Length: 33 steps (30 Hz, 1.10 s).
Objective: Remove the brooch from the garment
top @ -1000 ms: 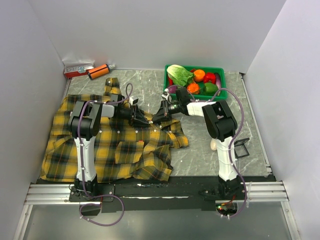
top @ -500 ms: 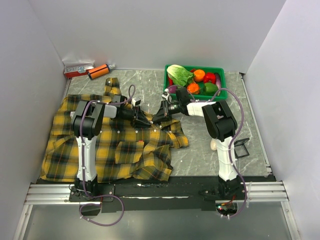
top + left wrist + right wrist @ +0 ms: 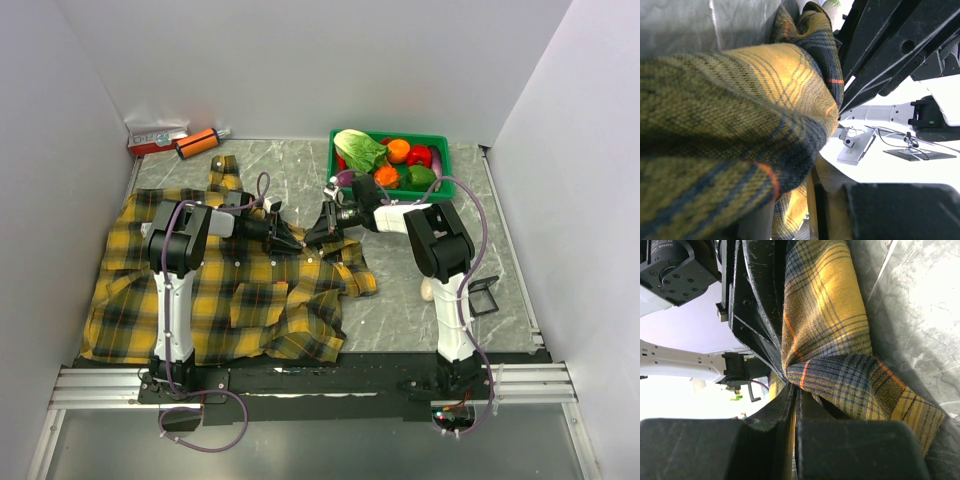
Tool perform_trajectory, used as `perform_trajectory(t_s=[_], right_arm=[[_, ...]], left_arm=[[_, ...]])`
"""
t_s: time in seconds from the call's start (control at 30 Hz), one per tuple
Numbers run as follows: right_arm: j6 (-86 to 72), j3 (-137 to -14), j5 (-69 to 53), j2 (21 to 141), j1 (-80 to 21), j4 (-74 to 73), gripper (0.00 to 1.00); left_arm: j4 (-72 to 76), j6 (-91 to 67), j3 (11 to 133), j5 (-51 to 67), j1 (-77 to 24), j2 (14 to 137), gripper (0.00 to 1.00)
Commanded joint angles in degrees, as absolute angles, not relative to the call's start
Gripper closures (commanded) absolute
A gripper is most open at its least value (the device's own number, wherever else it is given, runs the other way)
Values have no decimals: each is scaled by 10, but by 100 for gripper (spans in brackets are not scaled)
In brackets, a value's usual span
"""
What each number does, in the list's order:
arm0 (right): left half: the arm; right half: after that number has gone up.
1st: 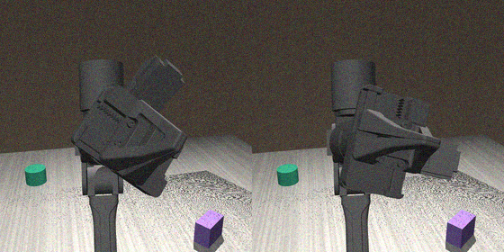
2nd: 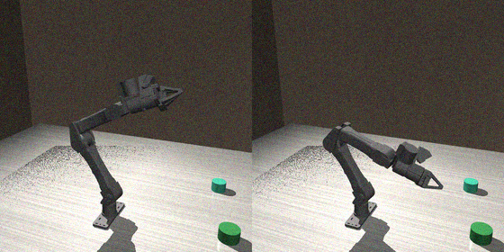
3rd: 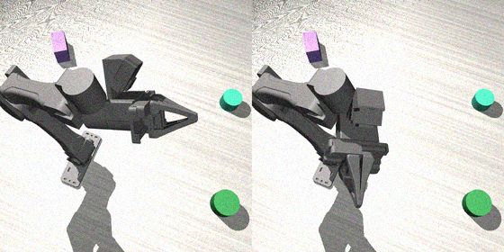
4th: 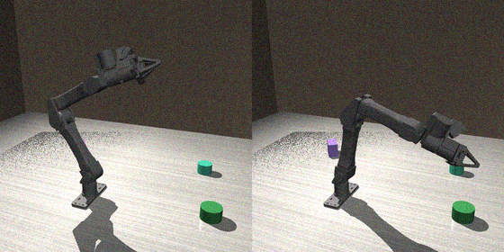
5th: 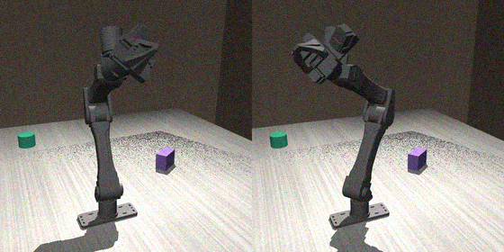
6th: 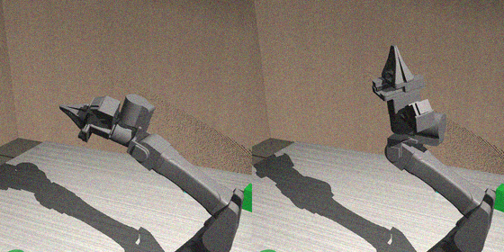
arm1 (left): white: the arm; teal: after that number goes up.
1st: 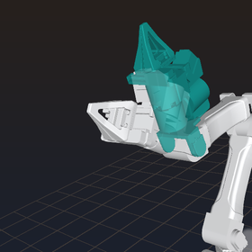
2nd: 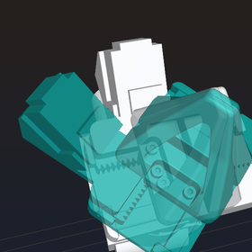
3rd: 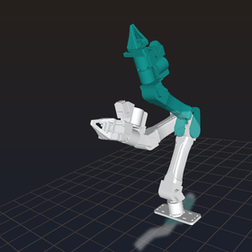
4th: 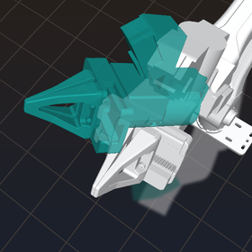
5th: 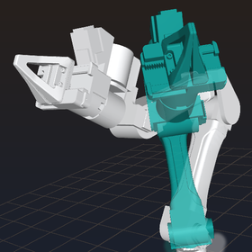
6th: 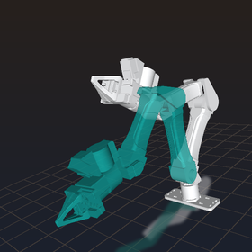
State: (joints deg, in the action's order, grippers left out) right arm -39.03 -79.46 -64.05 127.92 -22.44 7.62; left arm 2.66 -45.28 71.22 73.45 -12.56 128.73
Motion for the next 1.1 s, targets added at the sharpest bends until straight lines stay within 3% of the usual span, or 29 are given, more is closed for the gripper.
perform_trajectory(t_s=[0.0, 0.7, 0.8, 0.83, 1.07], right_arm=[[-392, -817, -692, 1238, -246, 105, 96], [-154, -860, -601, 1164, -294, -187, 100], [-61, -898, -545, 1160, -311, -326, 100], [-54, -914, -539, 1160, -312, -341, 100], [-41, -954, -540, 1163, -271, -381, 100]], left_arm=[[1, -454, 724, 671, -131, 1313, 70], [-164, -398, 781, 517, -158, 1376, 77], [-129, -409, 796, 568, -163, 1377, 70], [-120, -403, 806, 606, -163, 1371, 61], [-208, -253, 829, 662, -149, 1265, 34]])
